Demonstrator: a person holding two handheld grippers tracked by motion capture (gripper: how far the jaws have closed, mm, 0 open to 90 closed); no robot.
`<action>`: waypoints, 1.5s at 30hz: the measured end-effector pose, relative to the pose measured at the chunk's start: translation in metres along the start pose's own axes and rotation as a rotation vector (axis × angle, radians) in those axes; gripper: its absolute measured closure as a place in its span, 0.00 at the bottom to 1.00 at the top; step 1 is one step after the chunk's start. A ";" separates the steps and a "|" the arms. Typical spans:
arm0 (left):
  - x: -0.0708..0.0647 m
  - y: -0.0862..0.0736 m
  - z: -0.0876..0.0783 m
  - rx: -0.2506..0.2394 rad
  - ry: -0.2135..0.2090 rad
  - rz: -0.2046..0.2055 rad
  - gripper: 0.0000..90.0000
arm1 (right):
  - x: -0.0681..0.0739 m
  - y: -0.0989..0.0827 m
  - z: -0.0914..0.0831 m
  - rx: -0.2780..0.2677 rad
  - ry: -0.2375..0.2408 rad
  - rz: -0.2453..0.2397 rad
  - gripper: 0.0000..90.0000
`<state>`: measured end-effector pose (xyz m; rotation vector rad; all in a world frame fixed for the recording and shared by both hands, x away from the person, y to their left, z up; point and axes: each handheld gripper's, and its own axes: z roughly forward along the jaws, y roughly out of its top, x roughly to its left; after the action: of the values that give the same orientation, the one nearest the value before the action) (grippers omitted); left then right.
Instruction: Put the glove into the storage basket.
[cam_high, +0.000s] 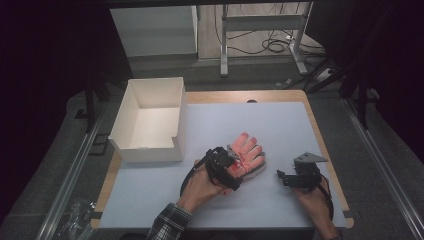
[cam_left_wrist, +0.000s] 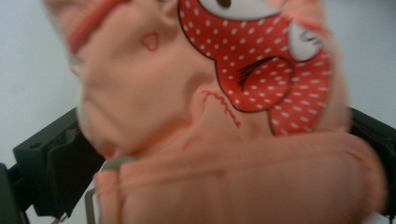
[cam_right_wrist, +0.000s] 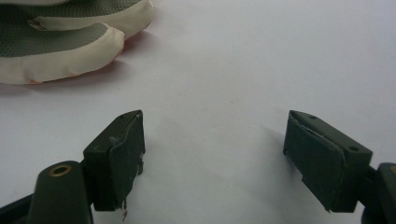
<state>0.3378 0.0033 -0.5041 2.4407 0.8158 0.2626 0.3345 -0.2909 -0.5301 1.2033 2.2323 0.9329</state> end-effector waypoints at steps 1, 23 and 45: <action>0.000 0.000 0.000 0.000 0.000 0.000 0.00 | 0.000 0.000 0.000 0.000 0.000 0.000 0.23; 0.001 -0.001 0.004 0.078 -0.089 0.016 0.49 | 0.000 0.000 0.000 0.000 0.000 0.000 0.23; 0.033 0.017 -0.030 0.022 -0.021 -0.026 0.48 | 0.000 0.000 0.000 -0.001 0.000 -0.003 0.23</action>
<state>0.3621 0.0249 -0.4692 2.4474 0.8453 0.2186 0.3346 -0.2912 -0.5302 1.1994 2.2334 0.9326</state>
